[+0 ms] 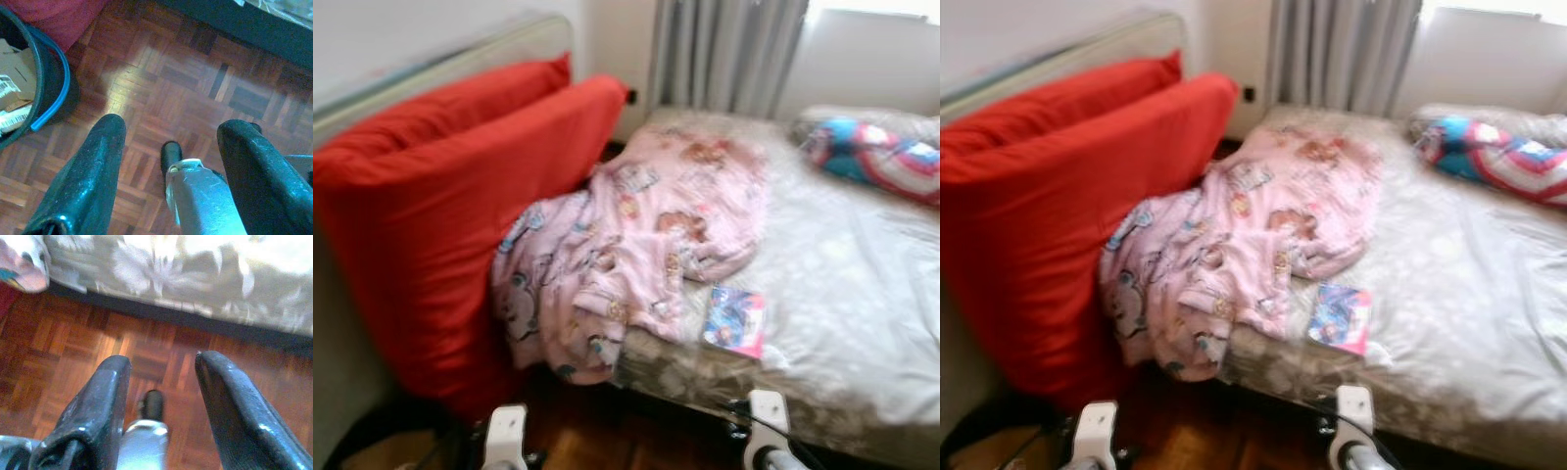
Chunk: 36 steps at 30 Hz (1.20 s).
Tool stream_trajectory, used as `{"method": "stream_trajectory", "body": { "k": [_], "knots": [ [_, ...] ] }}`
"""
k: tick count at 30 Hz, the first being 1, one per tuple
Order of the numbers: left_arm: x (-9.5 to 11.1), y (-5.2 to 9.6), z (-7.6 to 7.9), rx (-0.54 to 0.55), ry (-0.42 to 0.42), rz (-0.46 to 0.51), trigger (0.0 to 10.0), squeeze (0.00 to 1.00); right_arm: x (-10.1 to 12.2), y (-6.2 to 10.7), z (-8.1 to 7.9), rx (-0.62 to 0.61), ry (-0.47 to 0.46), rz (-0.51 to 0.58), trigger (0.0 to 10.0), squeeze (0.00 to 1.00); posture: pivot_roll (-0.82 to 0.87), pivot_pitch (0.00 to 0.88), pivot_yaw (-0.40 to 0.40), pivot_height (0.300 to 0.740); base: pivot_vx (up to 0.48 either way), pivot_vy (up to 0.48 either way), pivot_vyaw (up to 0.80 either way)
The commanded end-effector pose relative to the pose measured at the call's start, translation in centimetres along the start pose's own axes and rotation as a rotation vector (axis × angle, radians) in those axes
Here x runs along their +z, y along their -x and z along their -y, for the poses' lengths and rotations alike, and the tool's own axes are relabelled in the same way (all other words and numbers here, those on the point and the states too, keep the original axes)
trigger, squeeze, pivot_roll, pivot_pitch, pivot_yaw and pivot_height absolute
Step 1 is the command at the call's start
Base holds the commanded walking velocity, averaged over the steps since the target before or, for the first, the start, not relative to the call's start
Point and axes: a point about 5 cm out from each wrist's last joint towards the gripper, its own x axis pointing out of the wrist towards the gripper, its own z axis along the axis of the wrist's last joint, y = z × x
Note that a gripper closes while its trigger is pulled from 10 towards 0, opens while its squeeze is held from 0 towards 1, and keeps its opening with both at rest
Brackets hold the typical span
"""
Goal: Clean up the room
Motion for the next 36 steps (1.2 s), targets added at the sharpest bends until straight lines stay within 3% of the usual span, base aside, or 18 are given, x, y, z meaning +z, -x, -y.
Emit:
{"method": "stream_trajectory", "body": {
  "k": [1, 12, 30, 36],
  "knots": [
    [-0.1, 0.0, 0.4, -0.006, -0.006, -0.008, 10.0, 0.00, 0.1, 0.1, 0.6, -0.016, 0.007, -0.003, 10.0, 0.00, 0.07, 0.000, 0.011, 0.740, 0.000, 0.000, -0.78],
    [0.3, -0.1, 0.4, -0.001, -0.005, 0.008, 10.0, 0.00, 0.5, 0.0, 0.7, -0.023, 0.004, 0.012, 10.0, 0.00, 0.08, 0.000, 0.007, 0.740, 0.000, 0.000, -0.76],
    [1.0, -0.1, 0.3, 0.007, 0.013, 0.033, 10.0, 0.00, 1.1, -0.1, 0.6, -0.057, -0.019, 0.035, 10.0, 0.00, 0.06, 0.000, 0.016, 0.740, 0.000, 0.000, 0.00],
    [1.0, -0.1, 0.3, 0.003, 0.015, 0.032, 10.0, 0.00, 1.2, -0.1, 0.6, -0.054, -0.012, 0.036, 10.0, 0.00, 0.06, 0.000, 0.016, 0.740, 0.256, 0.000, 0.00]
  ]
}}
